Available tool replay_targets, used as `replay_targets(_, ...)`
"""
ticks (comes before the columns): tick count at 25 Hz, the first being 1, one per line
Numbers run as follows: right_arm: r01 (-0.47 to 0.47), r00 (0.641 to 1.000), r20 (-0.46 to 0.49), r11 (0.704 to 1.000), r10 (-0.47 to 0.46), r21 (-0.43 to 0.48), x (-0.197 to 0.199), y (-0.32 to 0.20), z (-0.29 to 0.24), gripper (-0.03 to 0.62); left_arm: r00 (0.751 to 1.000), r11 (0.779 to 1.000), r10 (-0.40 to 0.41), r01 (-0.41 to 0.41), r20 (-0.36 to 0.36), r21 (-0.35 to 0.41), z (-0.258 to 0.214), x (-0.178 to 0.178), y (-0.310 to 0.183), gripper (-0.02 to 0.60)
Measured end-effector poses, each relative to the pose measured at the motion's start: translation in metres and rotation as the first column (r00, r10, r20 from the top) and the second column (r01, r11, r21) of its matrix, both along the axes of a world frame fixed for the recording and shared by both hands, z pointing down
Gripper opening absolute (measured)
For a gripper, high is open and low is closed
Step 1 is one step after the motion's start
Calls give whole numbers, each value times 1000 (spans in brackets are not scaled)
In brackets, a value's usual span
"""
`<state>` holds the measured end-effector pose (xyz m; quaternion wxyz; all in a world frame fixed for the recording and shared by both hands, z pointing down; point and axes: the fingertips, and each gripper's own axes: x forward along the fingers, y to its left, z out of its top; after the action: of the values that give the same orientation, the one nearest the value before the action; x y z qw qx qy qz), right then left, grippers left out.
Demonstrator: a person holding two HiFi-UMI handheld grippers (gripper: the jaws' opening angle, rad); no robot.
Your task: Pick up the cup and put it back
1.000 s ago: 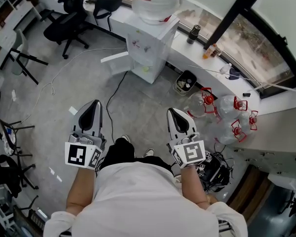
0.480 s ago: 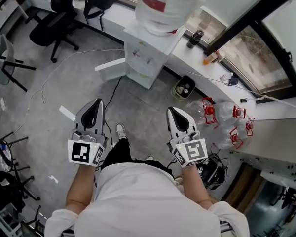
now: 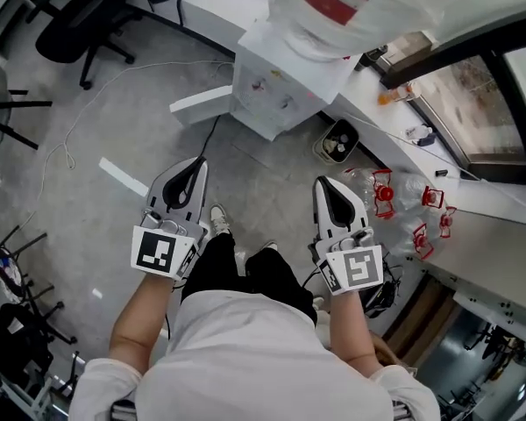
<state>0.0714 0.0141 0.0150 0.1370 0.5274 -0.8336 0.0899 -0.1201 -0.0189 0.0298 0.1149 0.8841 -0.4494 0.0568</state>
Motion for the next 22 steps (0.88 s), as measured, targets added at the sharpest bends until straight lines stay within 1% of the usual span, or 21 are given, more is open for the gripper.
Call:
replay_targets(3,-6,1000,25,1000,6,-5,6,-8,4,20,1000,1000,16,-16,7,-6,6,14,-12,23)
replay_targets(6,-1,998,59,1000,2,-19,19,-19,18,20,1000,1000,12,-12,25,4,4,34,-19,23)
replay_targets(8,17,998,57,999,-15,-30,27,-29,34,20,999,1000,-13,13,39,21,0,45,-23,23)
replay_targets(11,75,997,33,997,-74,-21,32,-46,49,20,996,997,-68,65,54,42,-2,55,-27,23)
replay_targets(14,136,990,39,990,-136,-19,33,-58,66,20,991,993,-108,104,77,60,10,63,-31,23)
replay_targets(16,173,984,36,985,-172,-26,31,-66,91,20,986,993,-113,108,120,48,36,65,-31,23)
replay_targets(18,204,979,22,978,-203,-32,23,-79,127,20,980,994,-114,112,164,20,78,62,-36,23)
replay_targets(20,215,977,13,976,-215,-35,13,-90,167,20,977,992,-124,126,172,2,120,57,-44,23)
replay_targets(22,202,979,25,978,-201,-49,3,-95,210,20,980,992,-126,128,154,-3,159,50,-52,23)
